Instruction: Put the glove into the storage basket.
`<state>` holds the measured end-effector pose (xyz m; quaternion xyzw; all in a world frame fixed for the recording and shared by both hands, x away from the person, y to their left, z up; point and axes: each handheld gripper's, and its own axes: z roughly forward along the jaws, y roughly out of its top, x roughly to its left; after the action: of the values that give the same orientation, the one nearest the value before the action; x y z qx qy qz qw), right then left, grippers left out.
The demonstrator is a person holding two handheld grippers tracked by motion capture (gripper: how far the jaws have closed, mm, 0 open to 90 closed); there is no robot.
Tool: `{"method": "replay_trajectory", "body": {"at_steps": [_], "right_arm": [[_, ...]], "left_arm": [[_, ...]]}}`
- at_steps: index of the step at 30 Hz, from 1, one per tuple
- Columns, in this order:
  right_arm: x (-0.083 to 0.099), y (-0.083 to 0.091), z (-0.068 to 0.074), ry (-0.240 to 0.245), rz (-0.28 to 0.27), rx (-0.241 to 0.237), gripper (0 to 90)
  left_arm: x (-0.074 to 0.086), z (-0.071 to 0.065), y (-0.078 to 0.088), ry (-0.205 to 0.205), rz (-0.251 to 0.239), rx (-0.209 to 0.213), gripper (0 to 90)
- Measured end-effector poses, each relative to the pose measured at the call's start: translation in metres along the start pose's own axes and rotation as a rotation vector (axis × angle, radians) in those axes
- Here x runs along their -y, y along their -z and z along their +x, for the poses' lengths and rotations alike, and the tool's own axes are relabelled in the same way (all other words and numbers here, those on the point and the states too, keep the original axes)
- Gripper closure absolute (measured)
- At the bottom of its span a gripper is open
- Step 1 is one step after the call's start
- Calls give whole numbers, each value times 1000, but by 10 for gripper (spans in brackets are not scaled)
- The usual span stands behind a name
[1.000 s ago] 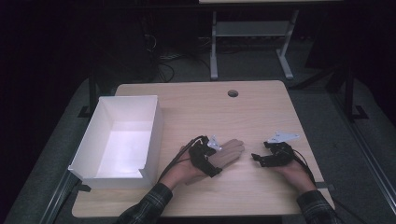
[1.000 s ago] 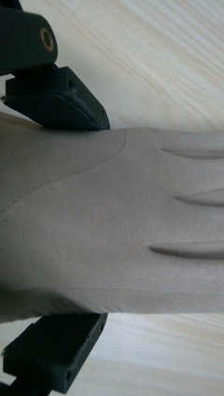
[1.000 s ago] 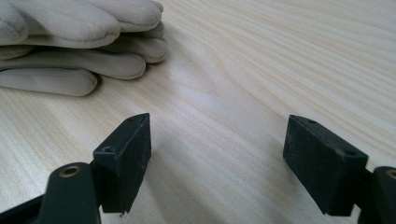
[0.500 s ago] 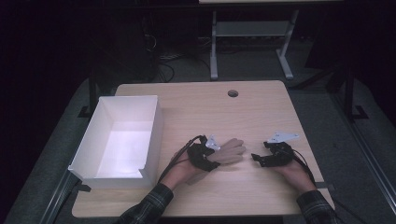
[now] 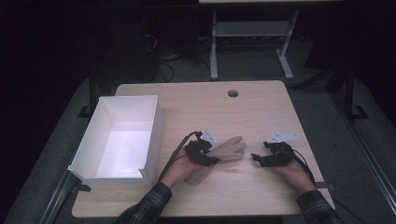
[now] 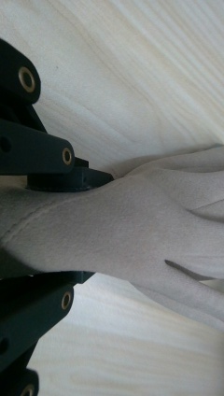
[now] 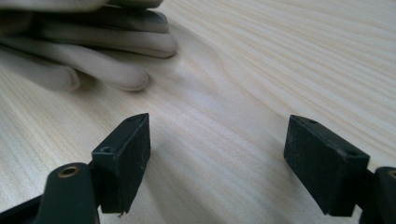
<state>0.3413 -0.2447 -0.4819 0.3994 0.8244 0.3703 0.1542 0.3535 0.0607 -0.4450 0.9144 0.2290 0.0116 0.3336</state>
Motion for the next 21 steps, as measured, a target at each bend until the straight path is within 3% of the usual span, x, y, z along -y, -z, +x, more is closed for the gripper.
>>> {"method": "replay_trajectory", "body": {"at_steps": [7,12,17,21], "right_arm": [[0,0,0,0,1,0,226],[0,0,0,2,0,-1,223],[0,0,0,-1,-1,-1,222],[0,0,0,1,-2,-1,220]], "left_arm": [[-7,1,15,27,-29,11,666],[-15,2,30,29,-28,-10,665],[-27,4,48,67,-73,1,665],[-35,4,60,56,-65,-18,665]]}}
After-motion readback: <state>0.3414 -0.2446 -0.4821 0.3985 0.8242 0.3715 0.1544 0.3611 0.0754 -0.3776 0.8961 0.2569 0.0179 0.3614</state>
